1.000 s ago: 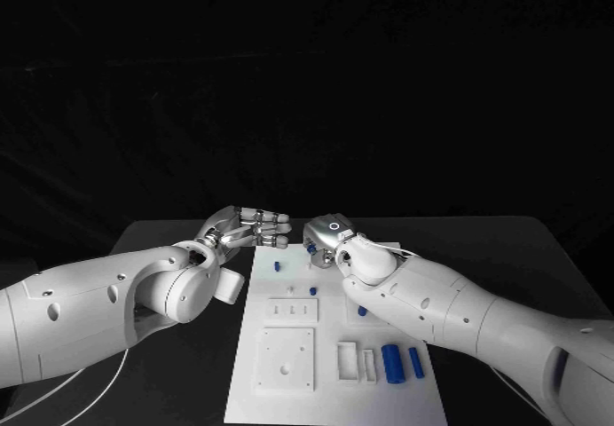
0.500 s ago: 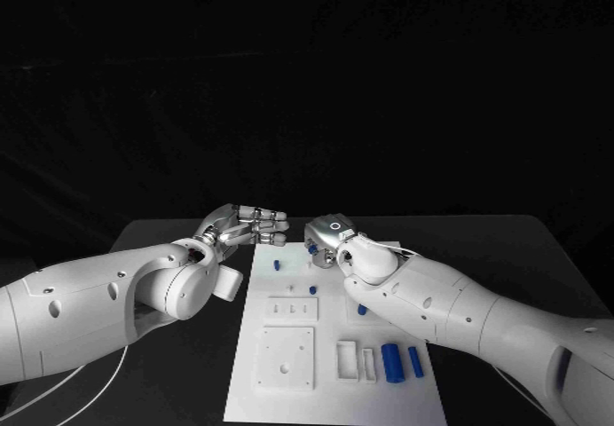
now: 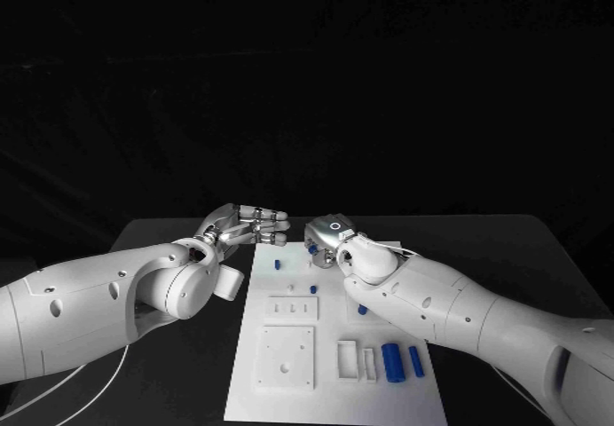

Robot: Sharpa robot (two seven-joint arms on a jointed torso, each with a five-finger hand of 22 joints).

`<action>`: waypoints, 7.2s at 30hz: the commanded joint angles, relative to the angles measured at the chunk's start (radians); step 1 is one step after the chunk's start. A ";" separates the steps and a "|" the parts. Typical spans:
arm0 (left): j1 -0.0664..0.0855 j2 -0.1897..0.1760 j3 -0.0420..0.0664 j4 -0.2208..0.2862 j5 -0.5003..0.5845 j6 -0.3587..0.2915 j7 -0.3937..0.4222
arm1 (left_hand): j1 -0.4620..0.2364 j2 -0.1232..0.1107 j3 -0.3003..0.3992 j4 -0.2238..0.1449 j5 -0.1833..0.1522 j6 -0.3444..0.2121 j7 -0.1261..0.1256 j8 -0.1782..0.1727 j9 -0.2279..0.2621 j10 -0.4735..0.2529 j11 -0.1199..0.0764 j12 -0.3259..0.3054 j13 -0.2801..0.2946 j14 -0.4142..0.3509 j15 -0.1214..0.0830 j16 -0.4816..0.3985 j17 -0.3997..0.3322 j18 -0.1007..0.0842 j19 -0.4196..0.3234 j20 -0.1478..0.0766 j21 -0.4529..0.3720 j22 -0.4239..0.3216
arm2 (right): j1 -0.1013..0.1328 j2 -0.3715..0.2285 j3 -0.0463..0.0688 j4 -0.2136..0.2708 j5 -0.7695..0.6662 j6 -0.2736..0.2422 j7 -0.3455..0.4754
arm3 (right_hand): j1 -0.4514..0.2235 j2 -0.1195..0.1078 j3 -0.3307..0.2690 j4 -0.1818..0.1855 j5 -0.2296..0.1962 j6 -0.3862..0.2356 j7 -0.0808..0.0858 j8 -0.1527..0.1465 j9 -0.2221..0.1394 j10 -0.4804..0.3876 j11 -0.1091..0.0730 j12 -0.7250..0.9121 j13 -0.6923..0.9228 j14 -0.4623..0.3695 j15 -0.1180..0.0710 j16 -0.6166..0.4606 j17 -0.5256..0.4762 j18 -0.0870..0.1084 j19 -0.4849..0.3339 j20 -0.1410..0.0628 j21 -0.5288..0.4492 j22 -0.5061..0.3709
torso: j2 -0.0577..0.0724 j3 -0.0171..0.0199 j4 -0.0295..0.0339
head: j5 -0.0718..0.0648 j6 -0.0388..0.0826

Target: Assemble the parts on the task board

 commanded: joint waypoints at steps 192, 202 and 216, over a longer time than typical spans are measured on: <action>0.029 -0.081 0.003 -0.060 -0.071 0.096 0.044 | -0.017 0.005 -0.016 -0.034 0.001 -0.009 0.003 0.002 0.002 0.008 0.000 0.003 0.002 -0.003 0.002 -0.003 -0.001 -0.019 -0.008 -0.001 0.006 -0.020 | -0.014 -0.133 0.023 0.298 0.088 0.092 -0.082 | -0.048 -0.051 -0.247 0.096 0.292 -0.122 0.006 0.002 -0.005 0.037 -0.063 1.082 1.271 0.009 -0.036 0.199 0.574 -0.037 0.030 -0.027 0.561 0.147 | -0.009 0.0061 -0.0219 | 0.027 0.005; 0.029 -0.071 0.003 -0.058 -0.073 0.099 0.044 | -0.016 0.005 -0.016 -0.033 0.001 -0.009 0.003 0.002 0.002 0.007 0.000 0.003 0.002 -0.003 0.002 -0.003 -0.001 -0.019 -0.008 -0.001 0.006 -0.020 | -0.028 -0.084 0.013 0.226 0.076 0.101 -0.094 | -0.045 -0.048 -0.249 0.097 0.291 -0.123 0.006 0.002 -0.005 0.036 -0.063 1.081 1.269 0.010 -0.036 0.197 0.573 -0.037 0.030 -0.028 0.558 0.147 | -0.009 0.0069 -0.0231 | 0.035 0.003; 0.029 -0.067 0.003 -0.061 -0.074 0.107 0.043 | -0.016 0.005 -0.016 -0.033 0.001 -0.009 0.003 0.002 0.002 0.007 0.000 0.003 0.002 -0.003 0.002 -0.003 -0.001 -0.019 -0.008 -0.001 0.006 -0.020 | -0.032 -0.053 0.010 0.176 0.051 0.100 -0.107 | -0.045 -0.049 -0.242 0.092 0.289 -0.121 0.006 0.002 -0.005 0.034 -0.063 1.076 1.266 0.010 -0.036 0.195 0.572 -0.037 0.031 -0.027 0.557 0.147 | -0.011 0.0075 -0.0272 | 0.041 -0.003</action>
